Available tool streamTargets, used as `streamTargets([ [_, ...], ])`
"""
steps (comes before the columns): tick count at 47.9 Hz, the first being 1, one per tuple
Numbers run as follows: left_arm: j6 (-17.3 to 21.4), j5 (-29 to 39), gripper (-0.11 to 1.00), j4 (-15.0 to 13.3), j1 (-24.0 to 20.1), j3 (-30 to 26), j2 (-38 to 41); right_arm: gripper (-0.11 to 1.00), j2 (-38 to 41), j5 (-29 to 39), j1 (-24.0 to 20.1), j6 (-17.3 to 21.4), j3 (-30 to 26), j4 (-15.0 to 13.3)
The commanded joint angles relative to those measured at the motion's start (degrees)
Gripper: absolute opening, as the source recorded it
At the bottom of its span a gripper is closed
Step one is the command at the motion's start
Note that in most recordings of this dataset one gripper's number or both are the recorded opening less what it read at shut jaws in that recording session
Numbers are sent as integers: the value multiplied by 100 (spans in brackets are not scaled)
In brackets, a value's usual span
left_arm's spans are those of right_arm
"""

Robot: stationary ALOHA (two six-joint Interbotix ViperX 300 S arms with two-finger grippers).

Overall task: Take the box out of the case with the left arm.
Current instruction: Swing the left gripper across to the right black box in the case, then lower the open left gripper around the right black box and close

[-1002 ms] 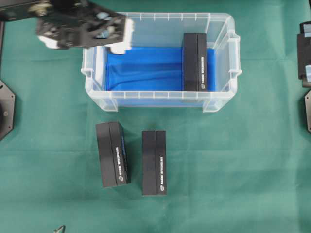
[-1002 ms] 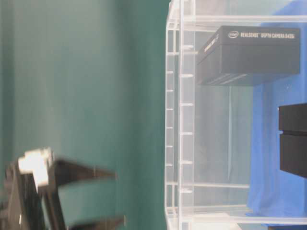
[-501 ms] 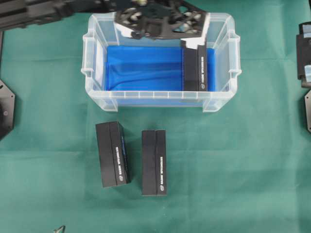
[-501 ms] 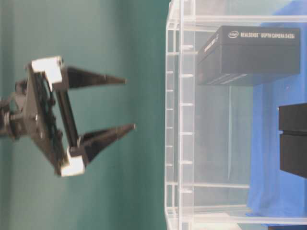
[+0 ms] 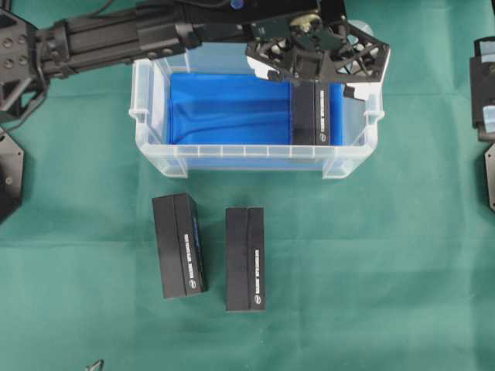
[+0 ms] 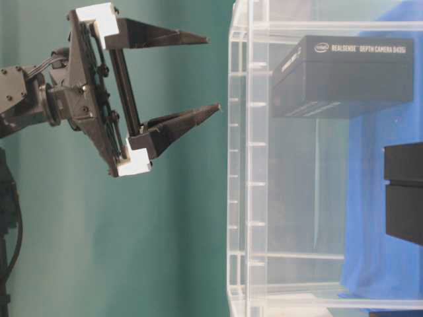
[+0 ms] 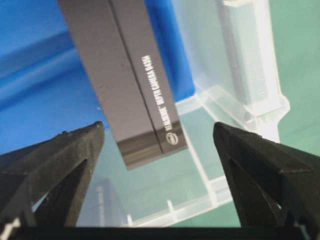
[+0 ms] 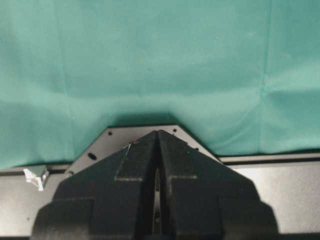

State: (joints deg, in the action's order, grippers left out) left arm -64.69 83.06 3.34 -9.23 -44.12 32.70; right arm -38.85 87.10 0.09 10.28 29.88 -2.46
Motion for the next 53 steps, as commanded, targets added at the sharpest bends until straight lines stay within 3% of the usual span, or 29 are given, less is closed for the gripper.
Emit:
streamTargets([
  [1,-9,70,85,0,-26,-193,-114,0,0,-26,9,-9,-35,-18],
  [22,-97,79,85,-26,-53,-202,-105,0,-9,-26,9,-18,-26,-176],
  [53,-97,79,85,-44,-53,-193,-105,0,-9,-26,9,-18,-26,-176],
])
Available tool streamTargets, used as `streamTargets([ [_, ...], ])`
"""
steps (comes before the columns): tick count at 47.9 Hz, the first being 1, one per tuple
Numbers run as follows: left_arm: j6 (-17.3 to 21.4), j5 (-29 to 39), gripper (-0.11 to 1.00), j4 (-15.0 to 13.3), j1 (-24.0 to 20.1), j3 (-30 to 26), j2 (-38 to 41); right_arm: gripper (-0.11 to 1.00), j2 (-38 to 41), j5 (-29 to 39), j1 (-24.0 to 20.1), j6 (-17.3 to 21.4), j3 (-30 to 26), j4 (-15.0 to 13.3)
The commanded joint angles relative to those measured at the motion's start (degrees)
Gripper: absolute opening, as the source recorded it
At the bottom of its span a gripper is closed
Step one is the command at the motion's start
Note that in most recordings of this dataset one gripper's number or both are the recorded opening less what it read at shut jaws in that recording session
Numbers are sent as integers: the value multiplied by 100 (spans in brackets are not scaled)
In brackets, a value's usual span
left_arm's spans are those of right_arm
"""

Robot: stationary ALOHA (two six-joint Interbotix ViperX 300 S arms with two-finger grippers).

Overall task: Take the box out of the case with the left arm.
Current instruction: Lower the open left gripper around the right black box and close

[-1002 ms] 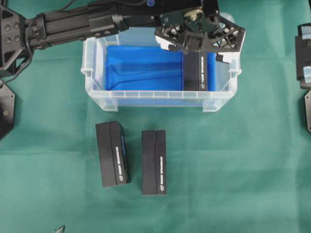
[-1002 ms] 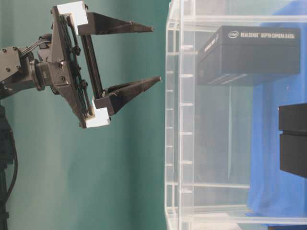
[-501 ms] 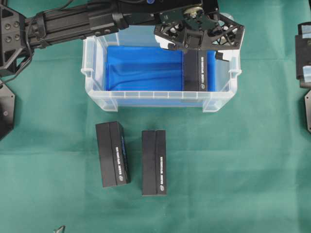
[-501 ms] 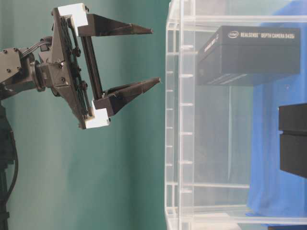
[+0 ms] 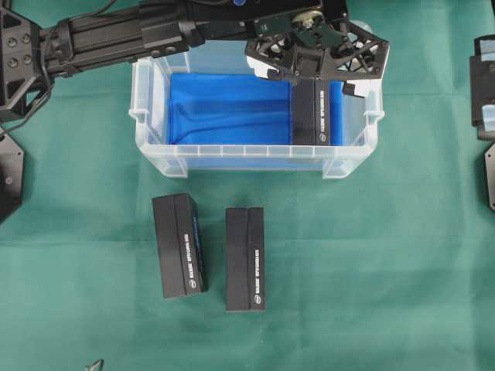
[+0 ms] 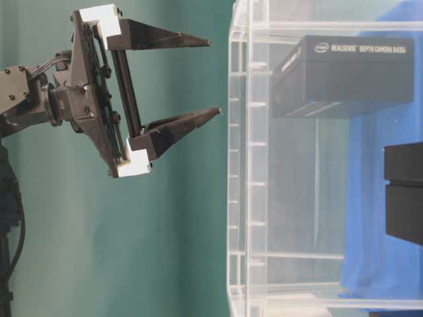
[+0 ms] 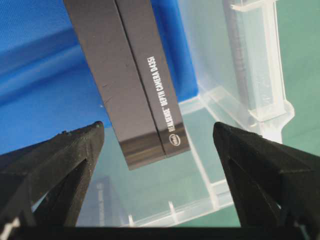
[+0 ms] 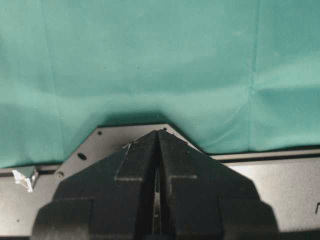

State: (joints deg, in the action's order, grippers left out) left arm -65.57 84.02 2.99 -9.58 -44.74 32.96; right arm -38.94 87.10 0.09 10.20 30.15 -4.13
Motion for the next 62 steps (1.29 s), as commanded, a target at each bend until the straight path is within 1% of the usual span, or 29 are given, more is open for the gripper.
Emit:
streamTargets([
  [1,-9,-18,85,-9,-18,-132,-132,0,-9,-26,0,-9,-53,-9],
  [24,-9,-18,85,-9,-18,-62,-132,0,0,-18,9,0,-44,-9],
  [35,-9,97,85,-9,-18,-70,-123,0,0,-18,9,9,-53,-9],
  [46,-9,79,85,-18,-18,-62,-123,0,0,-26,0,9,-53,0],
  [52,-26,9,85,26,-18,-53,-114,0,0,-18,0,9,-44,0],
  [62,-35,-211,85,35,-9,229,-44,0,-9,-18,0,9,-53,0],
])
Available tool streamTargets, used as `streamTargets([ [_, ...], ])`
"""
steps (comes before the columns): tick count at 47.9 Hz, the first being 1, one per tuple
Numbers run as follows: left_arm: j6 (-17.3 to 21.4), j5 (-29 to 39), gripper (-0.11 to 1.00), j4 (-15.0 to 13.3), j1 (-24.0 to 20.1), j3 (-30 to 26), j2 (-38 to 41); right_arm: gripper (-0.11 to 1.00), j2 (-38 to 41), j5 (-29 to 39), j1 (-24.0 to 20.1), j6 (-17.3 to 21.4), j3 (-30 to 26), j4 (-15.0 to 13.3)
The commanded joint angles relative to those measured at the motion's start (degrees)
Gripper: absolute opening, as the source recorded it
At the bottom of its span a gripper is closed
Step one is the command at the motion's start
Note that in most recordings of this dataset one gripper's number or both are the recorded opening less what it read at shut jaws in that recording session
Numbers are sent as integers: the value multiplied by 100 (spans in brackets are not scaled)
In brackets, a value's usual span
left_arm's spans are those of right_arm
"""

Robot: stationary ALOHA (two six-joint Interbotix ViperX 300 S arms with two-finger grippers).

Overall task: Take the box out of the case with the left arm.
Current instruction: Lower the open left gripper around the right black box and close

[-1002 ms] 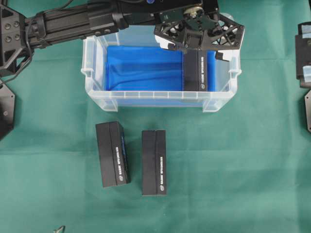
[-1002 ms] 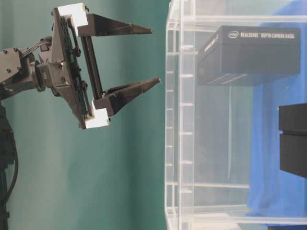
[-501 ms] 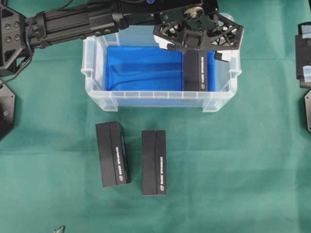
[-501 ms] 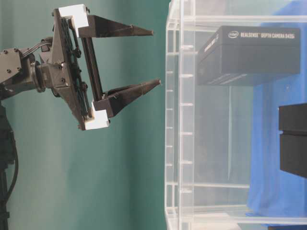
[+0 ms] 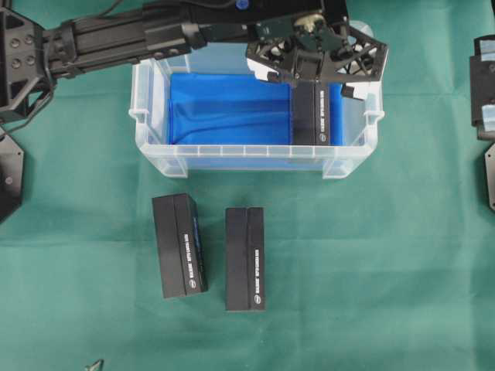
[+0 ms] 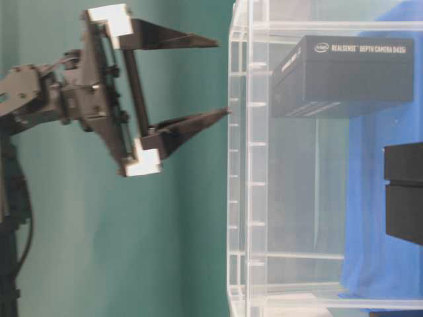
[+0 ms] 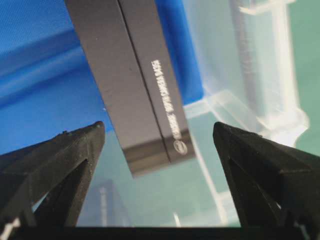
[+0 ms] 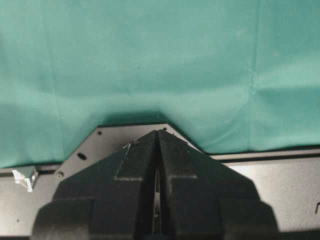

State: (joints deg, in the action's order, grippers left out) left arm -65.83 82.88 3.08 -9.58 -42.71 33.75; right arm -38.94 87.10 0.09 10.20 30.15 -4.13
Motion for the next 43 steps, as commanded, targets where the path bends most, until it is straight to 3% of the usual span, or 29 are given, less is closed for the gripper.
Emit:
streamTargets([
  [1,-9,-132,85,26,-9,62,-123,0,-9,-18,9,9,-53,0],
  [21,-105,-483,85,26,-26,729,-202,0,-9,-18,0,9,-44,18],
  [43,-299,-844,85,9,-35,905,-123,0,-18,-18,9,9,-44,9],
])
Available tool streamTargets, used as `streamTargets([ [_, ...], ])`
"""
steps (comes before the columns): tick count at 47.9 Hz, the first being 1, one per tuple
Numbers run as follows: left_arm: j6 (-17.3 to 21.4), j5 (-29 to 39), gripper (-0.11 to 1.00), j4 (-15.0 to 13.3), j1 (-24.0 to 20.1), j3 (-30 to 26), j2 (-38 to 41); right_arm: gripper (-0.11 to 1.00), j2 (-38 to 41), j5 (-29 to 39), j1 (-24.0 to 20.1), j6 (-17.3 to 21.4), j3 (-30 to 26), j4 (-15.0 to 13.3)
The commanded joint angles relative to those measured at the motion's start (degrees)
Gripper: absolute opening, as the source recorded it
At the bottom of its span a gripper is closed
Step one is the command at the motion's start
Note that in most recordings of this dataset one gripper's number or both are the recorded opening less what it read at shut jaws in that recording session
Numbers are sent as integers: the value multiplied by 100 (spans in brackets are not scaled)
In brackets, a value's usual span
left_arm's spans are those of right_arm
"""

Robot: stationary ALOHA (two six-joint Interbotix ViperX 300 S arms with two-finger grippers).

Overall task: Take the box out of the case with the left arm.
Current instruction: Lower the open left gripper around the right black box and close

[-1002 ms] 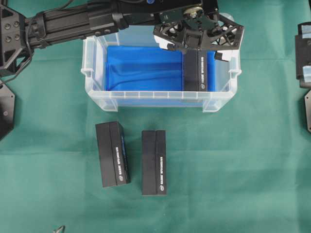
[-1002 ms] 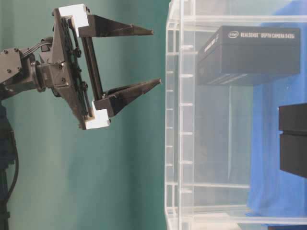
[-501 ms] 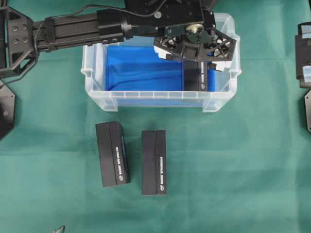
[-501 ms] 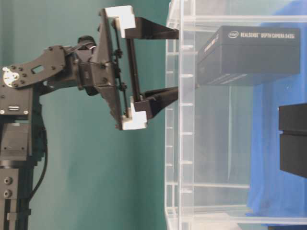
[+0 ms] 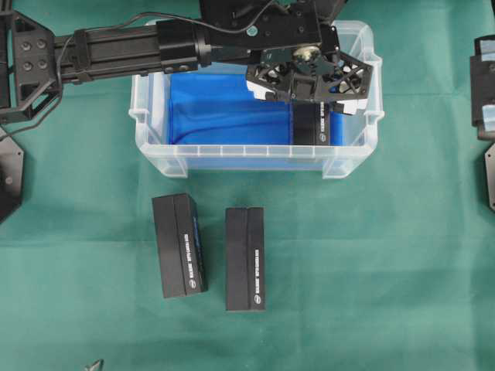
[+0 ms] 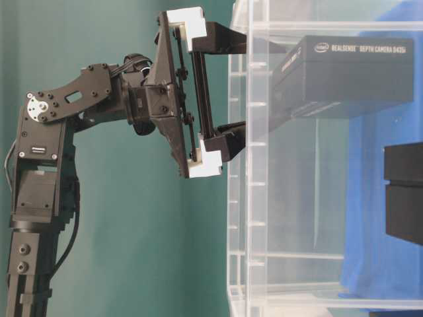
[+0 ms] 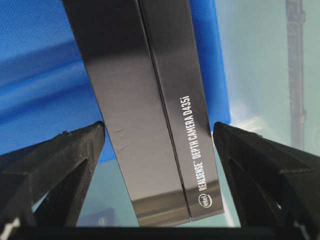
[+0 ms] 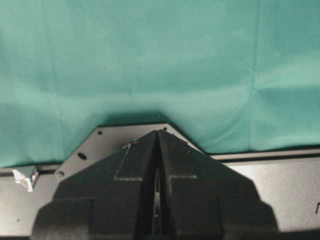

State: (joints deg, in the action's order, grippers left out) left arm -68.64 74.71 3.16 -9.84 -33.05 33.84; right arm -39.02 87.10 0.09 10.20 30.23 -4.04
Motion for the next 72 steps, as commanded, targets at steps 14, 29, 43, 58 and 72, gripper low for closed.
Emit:
streamTargets([
  [14,-35,-114,85,-9,-9,114,-62,0,-9,-18,0,9,-53,9],
  [29,-105,-316,85,-9,-18,457,-62,0,-9,-18,9,9,-62,9],
  [43,-185,-527,84,-9,-9,510,-70,0,0,-18,0,9,-62,18],
  [58,-255,-571,62,-88,26,492,-70,0,-9,-18,0,9,-62,35],
  [72,-264,-527,62,-88,53,492,-88,0,0,-18,0,9,-62,44],
])
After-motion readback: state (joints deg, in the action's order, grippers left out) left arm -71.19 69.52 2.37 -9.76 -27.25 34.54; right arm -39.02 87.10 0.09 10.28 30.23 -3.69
